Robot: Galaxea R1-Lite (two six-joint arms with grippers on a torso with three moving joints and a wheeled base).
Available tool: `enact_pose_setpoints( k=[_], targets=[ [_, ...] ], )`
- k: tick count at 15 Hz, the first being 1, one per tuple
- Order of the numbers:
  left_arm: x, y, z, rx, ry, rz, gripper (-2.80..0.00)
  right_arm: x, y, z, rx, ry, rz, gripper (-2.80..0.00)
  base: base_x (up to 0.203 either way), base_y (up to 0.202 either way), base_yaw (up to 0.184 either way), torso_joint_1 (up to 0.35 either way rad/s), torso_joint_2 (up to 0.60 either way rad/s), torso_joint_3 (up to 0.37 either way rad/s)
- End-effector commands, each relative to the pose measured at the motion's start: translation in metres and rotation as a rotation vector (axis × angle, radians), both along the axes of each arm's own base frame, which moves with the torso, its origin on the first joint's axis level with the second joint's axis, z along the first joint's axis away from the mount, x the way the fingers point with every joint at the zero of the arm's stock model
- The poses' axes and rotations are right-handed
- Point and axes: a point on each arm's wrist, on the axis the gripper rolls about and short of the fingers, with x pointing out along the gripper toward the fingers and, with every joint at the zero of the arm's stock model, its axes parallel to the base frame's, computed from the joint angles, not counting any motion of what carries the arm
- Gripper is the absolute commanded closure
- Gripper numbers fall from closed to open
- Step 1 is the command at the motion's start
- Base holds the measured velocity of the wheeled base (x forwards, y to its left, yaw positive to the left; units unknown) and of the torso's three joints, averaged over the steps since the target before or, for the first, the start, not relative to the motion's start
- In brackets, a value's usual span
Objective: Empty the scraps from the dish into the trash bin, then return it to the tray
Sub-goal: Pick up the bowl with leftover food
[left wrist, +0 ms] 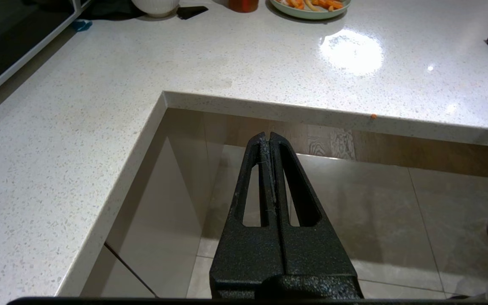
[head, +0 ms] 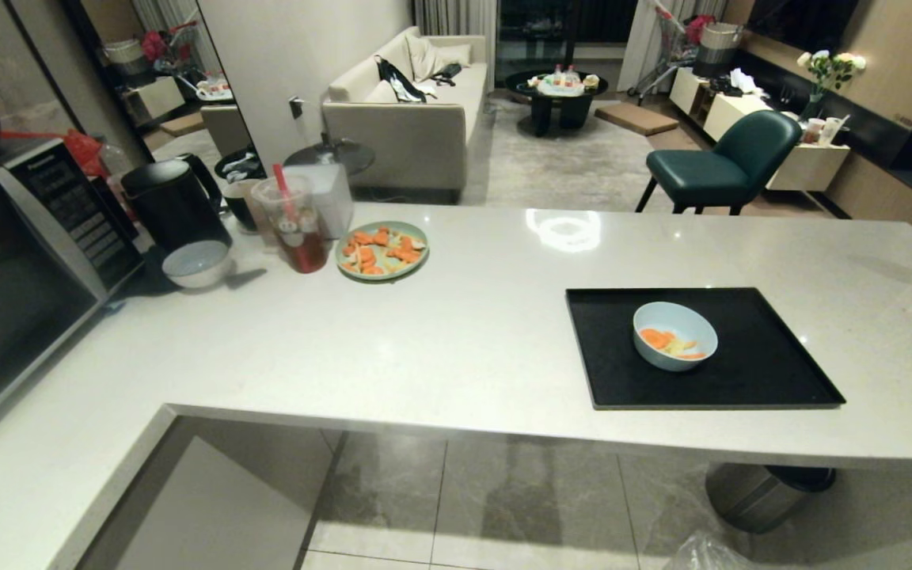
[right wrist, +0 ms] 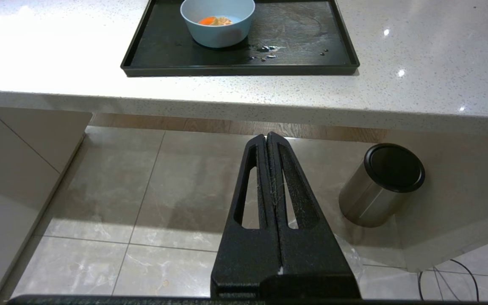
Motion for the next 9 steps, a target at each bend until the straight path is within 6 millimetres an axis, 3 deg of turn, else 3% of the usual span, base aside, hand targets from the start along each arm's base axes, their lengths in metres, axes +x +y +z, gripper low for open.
enact_pose_setpoints(
  k=[1,9],
  targets=[
    [0.0,0.0,0.0001,0.0,0.0,0.0,0.0,0.0001,0.0,0.0,-0.005,0.002,0.001,0.0,0.0,0.0,0.0,0.0,0.0,0.0],
    [0.0001,0.0,0.0001,0.0,0.0,0.0,0.0,-0.0002,0.0001,0.0007,-0.061,0.0,0.007,0.0,0.0,0.0,0.0,0.0,0.0,0.0]
  ],
)
